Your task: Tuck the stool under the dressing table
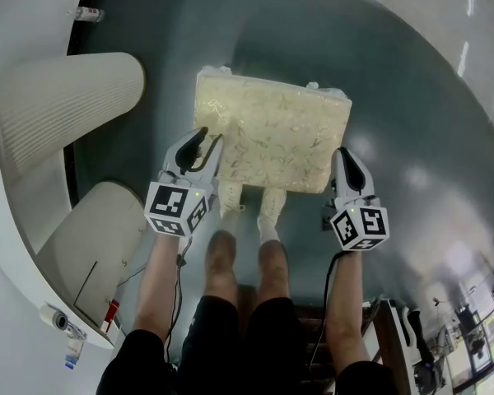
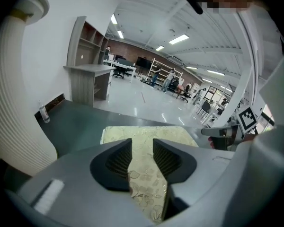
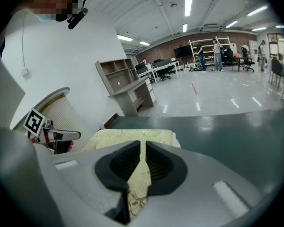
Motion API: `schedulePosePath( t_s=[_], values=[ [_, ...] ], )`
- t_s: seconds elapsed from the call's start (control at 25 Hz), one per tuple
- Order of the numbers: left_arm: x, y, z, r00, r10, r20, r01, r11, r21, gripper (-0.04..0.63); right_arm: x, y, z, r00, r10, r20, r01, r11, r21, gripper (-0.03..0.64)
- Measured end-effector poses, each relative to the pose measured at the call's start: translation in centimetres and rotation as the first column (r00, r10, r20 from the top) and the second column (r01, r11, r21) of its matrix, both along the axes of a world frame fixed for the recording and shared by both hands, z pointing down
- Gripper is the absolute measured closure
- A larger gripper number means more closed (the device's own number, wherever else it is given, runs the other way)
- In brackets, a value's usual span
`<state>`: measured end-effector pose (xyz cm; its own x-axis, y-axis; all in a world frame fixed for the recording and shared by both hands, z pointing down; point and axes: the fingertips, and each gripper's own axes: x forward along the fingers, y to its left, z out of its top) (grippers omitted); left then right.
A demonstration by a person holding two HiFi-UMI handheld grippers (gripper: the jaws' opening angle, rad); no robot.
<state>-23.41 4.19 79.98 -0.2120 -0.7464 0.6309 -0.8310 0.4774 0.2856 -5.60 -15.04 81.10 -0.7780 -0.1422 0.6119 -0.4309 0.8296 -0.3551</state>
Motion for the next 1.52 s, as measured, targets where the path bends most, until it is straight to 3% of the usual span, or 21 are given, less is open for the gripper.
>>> schedulePosePath(
  t_s=[0.16,0.36,0.48,0.64,1.08,1.52],
  values=[
    [-0.8,0.0,0.7,0.998,-0.036,-0.048,0.038,0.999,0.027,0.388,-0.1,-0.4,1.0,0.998,0.034,0.049,-0.03,0.996,-0.084,0.499],
    [-1.3,0.4,2.4,0.996,-0.046,-0.074,0.046,0.999,0.0,0.291,-0.1,-1.1,2.9,0.997,0.064,0.049,-0.057,0.991,-0.123,0.363],
    [-1.4,0.6,3.7,0.995,-0.049,-0.092,0.048,0.999,-0.018,0.204,0.0,-1.4,4.2,0.998,0.061,0.029,-0.056,0.989,-0.14,0.333],
    [-1.7,0.8,5.2,0.989,-0.079,-0.125,0.077,0.997,-0.014,0.155,0.2,-1.8,5.8,0.997,0.082,0.017,-0.077,0.981,-0.18,0.296],
    [-2.5,1.4,8.6,0.966,-0.133,-0.221,0.138,0.99,0.011,0.137,0.2,-2.3,7.7,0.985,0.156,0.077,-0.124,0.939,-0.321,0.279],
    [-2.6,1.4,9.3,0.956,-0.114,-0.272,0.13,0.99,0.045,0.124,-0.4,-2.2,8.0,0.988,0.104,0.117,-0.056,0.933,-0.355,0.273]
  ],
)
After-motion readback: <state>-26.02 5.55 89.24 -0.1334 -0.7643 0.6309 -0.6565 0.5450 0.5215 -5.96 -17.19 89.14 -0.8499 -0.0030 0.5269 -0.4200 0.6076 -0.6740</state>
